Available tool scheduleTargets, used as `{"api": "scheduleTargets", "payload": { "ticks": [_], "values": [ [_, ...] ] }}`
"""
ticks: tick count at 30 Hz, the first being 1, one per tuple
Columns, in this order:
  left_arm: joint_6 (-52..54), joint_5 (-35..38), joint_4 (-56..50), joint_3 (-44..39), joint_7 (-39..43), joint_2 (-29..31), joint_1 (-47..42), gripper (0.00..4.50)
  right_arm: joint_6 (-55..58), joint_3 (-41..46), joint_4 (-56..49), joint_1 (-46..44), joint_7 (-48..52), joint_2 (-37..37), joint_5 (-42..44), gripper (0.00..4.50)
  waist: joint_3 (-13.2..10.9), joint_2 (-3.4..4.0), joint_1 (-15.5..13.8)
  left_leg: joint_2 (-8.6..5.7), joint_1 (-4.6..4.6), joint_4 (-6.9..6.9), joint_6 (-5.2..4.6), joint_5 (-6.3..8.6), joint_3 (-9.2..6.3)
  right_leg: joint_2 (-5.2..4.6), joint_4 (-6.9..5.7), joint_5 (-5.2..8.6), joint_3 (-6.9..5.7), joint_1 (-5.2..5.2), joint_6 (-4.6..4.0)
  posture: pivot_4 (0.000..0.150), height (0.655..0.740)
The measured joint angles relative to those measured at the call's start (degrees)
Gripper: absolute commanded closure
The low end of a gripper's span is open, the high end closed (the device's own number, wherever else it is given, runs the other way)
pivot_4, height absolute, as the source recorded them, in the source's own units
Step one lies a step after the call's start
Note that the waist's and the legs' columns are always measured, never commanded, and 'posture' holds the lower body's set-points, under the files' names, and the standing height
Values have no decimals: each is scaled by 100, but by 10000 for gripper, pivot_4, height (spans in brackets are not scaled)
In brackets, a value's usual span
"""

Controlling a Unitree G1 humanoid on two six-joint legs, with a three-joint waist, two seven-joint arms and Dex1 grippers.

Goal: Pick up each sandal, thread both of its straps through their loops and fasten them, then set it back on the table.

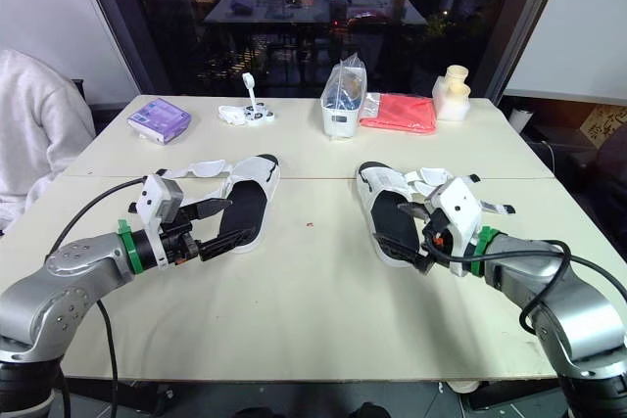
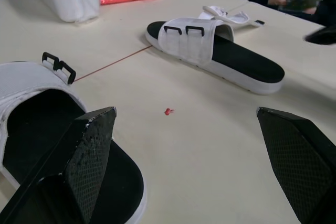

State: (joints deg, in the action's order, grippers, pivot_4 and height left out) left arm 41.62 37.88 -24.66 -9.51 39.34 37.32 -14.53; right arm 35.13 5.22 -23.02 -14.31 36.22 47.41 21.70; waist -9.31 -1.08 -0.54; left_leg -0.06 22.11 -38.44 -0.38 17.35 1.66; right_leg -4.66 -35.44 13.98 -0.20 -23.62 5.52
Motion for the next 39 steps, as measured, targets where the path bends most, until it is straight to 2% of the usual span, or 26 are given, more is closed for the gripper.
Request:
{"api": "scheduleTargets", "payload": {
  "ticks": [6, 9, 15, 24, 27, 32, 33, 39],
  "values": [
    [-107, -100, 143, 211, 23, -142, -178, 267, -2298, -1427, 2081, -962, -432, 187, -2410, 5585, -1, 1, 24, -2, 6, -13, 1, -1, 1, 2, -4, -1, 0, 0, 2, 1500, 7400],
    [-129, -122, 207, 231, 35, -147, -205, 267, -3219, -1855, 3126, -1447, -722, 29, -3203, 5585, -2, 2, 52, -1, 9, -25, 1, -1, 1, 3, -7, -9, 0, 0, 16, 1500, 7400],
    [-192, -152, 206, 245, 17, -183, -197, 267, -4582, -2369, 5080, -2511, -1396, -444, -4309, 5585, -2, 3, 146, 0, 19, -47, 2, -1, 0, 1, -9, -10, 0, 1, 17, 1500, 7400],
    [-194, -155, 179, 243, -82, -210, -193, 267, -5437, -2927, 7978, -4214, -2639, -1551, -5270, 5585, -3, 4, 169, 2, 18, -49, 46, -26, -3, -2, -30, -10, 1, -3, 16, 1500, 7400],
    [-193, -154, 163, 243, -105, -205, -193, 0, -5507, -3011, 8674, -4543, -2991, -1839, -5457, 14154, -3, 5, 168, 0, 18, -49, 48, -27, -3, -6, -33, -10, 1, -3, 16, 1500, 7400],
    [-185, -148, 96, 232, -159, -197, -192, 0, -5617, -3105, 9248, -4729, -3201, -1996, -5646, 40505, -5, 8, 183, -1, 18, -49, 50, -28, -3, -7, -39, -10, 2, -7, 16, 1500, 7400],
    [-182, -146, 91, 230, -176, -196, -192, 0, -5631, -3114, 9305, -4740, -3221, -2006, -5657, 44157, -6, 9, 186, -1, 18, -49, 51, -28, -3, -8, -42, -10, 2, -8, 16, 1500, 7400],
    [-158, -114, 77, 216, -234, -197, -188, 0, -5902, -3188, 9322, -4793, -3246, -2056, -5763, 44157, -10, 15, 253, 0, 21, -48, 52, -29, -4, -8, -60, -13, 3, -21, 20, 1500, 7400]
  ]
}}
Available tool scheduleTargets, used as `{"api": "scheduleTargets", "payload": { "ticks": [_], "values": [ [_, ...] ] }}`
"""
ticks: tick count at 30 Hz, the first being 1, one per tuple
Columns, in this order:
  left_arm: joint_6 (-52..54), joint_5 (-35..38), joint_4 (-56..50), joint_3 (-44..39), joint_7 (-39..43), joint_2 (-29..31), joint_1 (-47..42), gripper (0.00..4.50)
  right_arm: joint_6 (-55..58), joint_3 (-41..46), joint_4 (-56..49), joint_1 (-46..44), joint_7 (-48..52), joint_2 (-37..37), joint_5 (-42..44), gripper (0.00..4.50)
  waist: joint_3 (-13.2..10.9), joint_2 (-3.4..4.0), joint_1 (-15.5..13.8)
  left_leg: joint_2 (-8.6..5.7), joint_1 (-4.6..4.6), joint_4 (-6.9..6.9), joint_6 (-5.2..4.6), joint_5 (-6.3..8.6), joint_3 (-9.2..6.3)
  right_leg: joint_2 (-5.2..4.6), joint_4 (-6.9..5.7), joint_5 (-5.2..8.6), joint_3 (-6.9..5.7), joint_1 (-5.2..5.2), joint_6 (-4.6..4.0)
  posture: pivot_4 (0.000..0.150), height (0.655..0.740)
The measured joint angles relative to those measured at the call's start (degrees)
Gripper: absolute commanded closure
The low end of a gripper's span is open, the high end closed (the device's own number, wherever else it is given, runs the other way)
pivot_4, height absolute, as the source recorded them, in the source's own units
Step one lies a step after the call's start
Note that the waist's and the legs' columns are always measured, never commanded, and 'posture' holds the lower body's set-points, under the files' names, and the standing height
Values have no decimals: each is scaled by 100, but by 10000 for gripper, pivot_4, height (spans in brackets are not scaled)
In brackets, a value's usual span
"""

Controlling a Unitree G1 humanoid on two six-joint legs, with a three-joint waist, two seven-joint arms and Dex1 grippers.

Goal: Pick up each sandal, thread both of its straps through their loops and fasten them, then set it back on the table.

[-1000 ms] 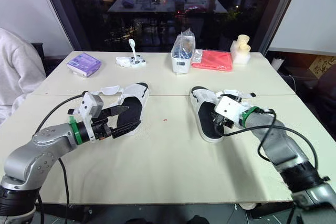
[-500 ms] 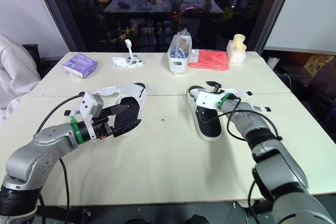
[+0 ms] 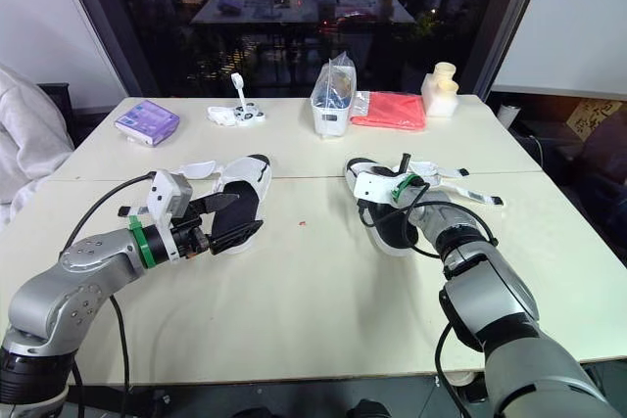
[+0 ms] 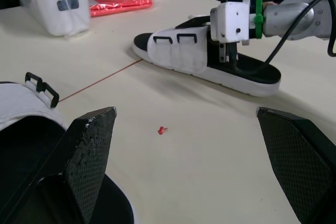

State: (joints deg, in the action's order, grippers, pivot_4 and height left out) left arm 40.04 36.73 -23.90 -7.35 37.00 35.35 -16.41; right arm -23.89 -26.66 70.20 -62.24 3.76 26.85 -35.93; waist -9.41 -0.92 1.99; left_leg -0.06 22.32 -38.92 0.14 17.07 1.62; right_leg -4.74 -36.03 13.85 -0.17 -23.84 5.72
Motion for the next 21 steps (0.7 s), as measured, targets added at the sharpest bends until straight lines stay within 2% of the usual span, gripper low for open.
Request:
{"api": "scheduleTargets", "payload": {
  "ticks": [4, 9, 14, 18, 21],
  "values": [
    [16, 3, -14, 13, -6, -12, -14, 0, -687, -114, -411, 160, 22, 294, -112, 44157, -4, 6, 35, -1, 11, 0, 1, 0, 0, -1, -4, -1, 1, -14, 1, 1500, 7400],
    [24, 0, 80, 80, 75, -3, -156, 0, -3069, -169, -2713, 1168, 547, 1594, 33, 44157, -11, 15, 22, -4, 18, 6, -8, 6, -2, 1, -1, -1, 1, -22, 6, 1500, 7400],
    [9, -7, 248, 201, 202, -10, -315, 0, -4309, -201, -4260, 1989, 1026, 1999, 191, 44157, -12, 13, 53, 1, 8, 3, -25, 14, 2, 5, -9, -1, 5, -19, 6, 1500, 7400],
    [-10, -10, 311, 231, 284, -37, -397, 0, -4678, -212, -4521, 2063, 1228, 1966, 141, 44157, -13, 12, 45, 2, 0, -9, -29, 3, 0, 6, -14, -3, 5, -8, -7, 1500, 7400],
    [-19, -24, 355, 289, 348, -40, -467, 0, -4952, -212, -4258, 1758, 1201, 1786, -322, 44157, -14, 12, 45, 1, -6, -13, -31, -6, 1, 6, -14, 4, 5, 1, -29, 1500, 7400]
  ]
}}
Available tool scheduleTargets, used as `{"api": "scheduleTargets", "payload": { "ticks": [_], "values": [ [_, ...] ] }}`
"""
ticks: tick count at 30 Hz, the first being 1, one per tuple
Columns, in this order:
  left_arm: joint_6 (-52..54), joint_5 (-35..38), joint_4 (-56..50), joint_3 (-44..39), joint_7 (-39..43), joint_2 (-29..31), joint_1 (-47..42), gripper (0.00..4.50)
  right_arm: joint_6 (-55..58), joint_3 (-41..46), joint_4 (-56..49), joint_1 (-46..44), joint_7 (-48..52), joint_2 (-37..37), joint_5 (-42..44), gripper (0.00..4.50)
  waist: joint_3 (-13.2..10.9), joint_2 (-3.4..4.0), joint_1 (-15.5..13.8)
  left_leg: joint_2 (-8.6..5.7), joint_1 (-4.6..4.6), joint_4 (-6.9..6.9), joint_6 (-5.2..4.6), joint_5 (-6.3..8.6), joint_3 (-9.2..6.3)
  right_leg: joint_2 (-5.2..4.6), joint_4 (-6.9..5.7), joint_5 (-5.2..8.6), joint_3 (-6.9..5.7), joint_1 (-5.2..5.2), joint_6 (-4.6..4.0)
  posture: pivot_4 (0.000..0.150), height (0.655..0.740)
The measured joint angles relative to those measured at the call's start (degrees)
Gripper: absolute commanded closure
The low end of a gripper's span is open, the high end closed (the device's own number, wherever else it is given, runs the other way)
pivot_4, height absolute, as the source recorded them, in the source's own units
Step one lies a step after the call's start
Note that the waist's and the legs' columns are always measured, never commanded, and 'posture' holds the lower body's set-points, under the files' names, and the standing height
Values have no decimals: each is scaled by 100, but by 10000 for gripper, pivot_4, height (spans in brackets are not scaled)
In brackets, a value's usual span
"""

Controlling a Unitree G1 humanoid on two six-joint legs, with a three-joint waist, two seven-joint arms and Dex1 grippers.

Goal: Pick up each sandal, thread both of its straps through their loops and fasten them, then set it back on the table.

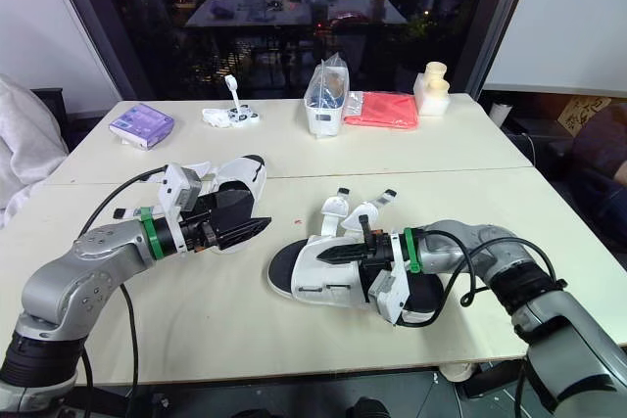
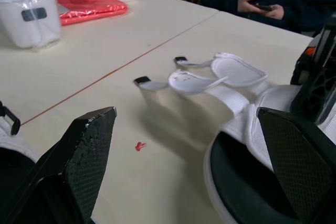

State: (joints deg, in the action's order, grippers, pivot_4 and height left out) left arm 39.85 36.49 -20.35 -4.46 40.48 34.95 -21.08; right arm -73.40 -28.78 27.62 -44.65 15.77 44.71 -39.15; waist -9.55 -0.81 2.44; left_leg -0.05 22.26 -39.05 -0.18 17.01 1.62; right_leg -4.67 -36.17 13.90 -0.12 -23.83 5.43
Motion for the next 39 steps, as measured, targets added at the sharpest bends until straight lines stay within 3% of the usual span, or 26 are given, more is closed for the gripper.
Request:
{"api": "scheduleTargets", "payload": {
  "ticks": [9, 18, 29, 32, 39],
  "values": [
    [-7, -14, -9, 66, 42, -5, 15, 0, -413, -108, 1030, -876, -1105, -327, -1826, 44157, 0, 0, -12, -1, 2, 1, 9, -6, -1, -2, 0, 0, 0, 0, -1, 1500, 7400],
    [-8, -14, -82, 65, -106, -69, 85, 0, -92, -1108, 2031, -1920, -3116, -472, -3436, 44157, -1, 1, 0, -2, 2, 6, 34, -20, -1, -1, -2, 2, 1, -5, -4, 1500, 7400],
    [-10, -12, -108, 66, -179, -124, 107, 0, 317, -2185, 2882, -2477, -4736, -868, -4120, 44157, -1, 1, 14, -1, 2, 9, 42, -24, -2, 3, -5, 1, 2, -8, -3, 1500, 7400],
    [-10, -11, -118, 66, -182, -124, 107, 0, 329, -2283, 3025, -2522, -4850, -897, -4107, 34837, -1, 1, 13, -1, 2, 9, 40, -23, -2, 4, -5, 1, 1, -8, -3, 1500, 7400],
    [-83, -173, -117, 190, 36, 74, 108, 0, 127, -2139, 3361, -2522, -4316, -839, -3425, 508, -1, 1, 12, -2, 2, 9, 31, -18, -3, 4, -5, 0, 1, -6, -2, 1500, 7400]
  ]
}}
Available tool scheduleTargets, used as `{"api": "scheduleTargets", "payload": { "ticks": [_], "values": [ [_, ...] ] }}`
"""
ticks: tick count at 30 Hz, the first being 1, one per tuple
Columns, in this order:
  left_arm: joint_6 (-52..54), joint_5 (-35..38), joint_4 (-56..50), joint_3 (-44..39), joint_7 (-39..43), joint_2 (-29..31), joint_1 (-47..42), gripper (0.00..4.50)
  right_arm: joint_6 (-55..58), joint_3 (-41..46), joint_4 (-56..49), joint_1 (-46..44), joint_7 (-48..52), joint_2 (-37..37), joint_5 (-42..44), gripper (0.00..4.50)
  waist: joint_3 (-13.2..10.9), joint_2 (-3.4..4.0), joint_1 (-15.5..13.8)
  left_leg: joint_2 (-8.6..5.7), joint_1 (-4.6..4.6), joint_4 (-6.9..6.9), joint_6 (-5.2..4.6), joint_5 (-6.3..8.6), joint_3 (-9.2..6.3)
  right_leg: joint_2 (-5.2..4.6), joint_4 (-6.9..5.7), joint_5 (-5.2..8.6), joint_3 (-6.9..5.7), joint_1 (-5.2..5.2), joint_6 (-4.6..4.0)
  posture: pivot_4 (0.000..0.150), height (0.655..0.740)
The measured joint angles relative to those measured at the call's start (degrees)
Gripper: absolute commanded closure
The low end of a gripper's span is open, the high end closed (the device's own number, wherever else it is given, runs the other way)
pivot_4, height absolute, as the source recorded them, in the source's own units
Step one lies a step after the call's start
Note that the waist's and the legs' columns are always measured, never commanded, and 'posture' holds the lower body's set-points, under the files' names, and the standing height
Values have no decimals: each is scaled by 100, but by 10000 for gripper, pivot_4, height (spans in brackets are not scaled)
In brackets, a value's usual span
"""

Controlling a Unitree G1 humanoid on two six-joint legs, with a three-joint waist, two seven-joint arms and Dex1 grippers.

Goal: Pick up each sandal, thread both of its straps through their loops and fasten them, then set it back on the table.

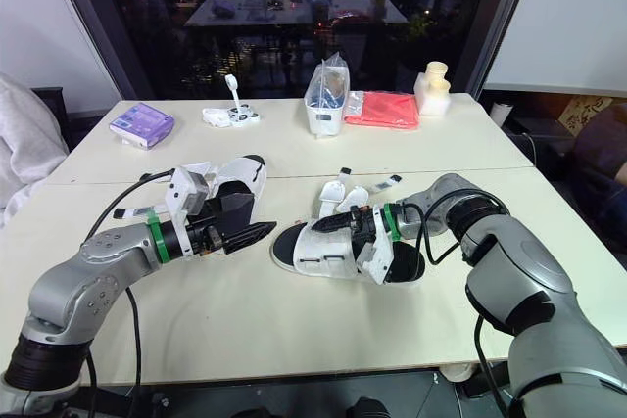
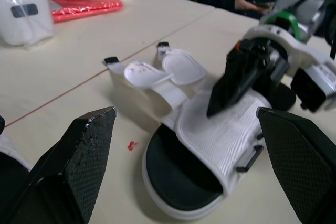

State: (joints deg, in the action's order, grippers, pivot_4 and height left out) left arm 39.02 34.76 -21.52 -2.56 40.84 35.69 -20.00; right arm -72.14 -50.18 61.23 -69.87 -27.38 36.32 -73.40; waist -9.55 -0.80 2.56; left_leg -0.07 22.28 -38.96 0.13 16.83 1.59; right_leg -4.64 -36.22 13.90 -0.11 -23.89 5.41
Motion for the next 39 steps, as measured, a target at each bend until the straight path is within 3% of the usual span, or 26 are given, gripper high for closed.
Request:
{"api": "scheduleTargets", "payload": {
  "ticks": [5, 7, 9, 12, 14, 19, 25, 39],
  "values": [
    [-333, -264, 193, 191, 360, 103, -30, 0, -369, 402, 224, 192, 1535, 308, 1214, 508, 0, 0, -23, -1, -1, -1, -21, 12, -4, -1, 8, 0, -2, 14, 0, 1500, 7400],
    [-542, -420, 481, 286, 594, 175, -136, 0, -472, 665, 262, 450, 2587, 545, 2172, 508, 0, 0, -25, -1, -4, -1, -26, 15, -7, -2, 13, -2, -4, 21, 4, 1500, 7400],
    [-810, -557, 839, 410, 888, 170, -332, 0, -57, 879, -518, 1085, 3992, 1112, 3661, 508, -1, 0, -66, -2, -9, -3, -34, 19, -23, -3, 21, -9, -9, 39, 16, 1500, 7400],
    [-1188, -756, 1369, 575, 1304, 147, -520, 9277, 1432, 1142, -2500, 2305, 5739, 2036, 5703, 0, -6, 13, -117, -2, -13, -4, -48, 27, -23, -18, 24, -9, -6, 43, 17, 1500, 7400],
    [-1532, -943, 1865, 789, 1666, 63, -727, 19691, 2832, 1476, -4012, 3226, 6504, 2588, 6760, 0, -6, 16, -168, 2, -13, -3, -49, 28, -24, -27, 23, -5, -9, 42, 11, 1500, 7400],
    [-2228, -1310, 2748, 1159, 2319, -188, -1066, 44603, 5394, 2338, -5976, 4320, 7090, 2704, 7966, 0, -7, 15, -181, 5, -20, -6, -49, 28, -20, -28, 19, 2, -8, 40, -3, 1500, 7400],
    [-3101, -1899, 4209, 1572, 2866, -713, -1649, 44603, 7436, 3508, -6807, 4909, 7048, 2409, 8726, 0, -8, 14, -235, -3, 7, -16, -54, 30, -17, -35, 33, 1, -9, 26, -2, 1500, 7400],
    [-4255, -2642, 6317, 1757, 3232, -1760, -2539, 44603, 9577, 4833, -7464, 5508, 7106, 1467, 9655, 0, -13, 4, -330, -9, 26, -17, -73, 42, -5, -14, 37, -11, -14, 9, 21, 1500, 7400]
  ]
}}
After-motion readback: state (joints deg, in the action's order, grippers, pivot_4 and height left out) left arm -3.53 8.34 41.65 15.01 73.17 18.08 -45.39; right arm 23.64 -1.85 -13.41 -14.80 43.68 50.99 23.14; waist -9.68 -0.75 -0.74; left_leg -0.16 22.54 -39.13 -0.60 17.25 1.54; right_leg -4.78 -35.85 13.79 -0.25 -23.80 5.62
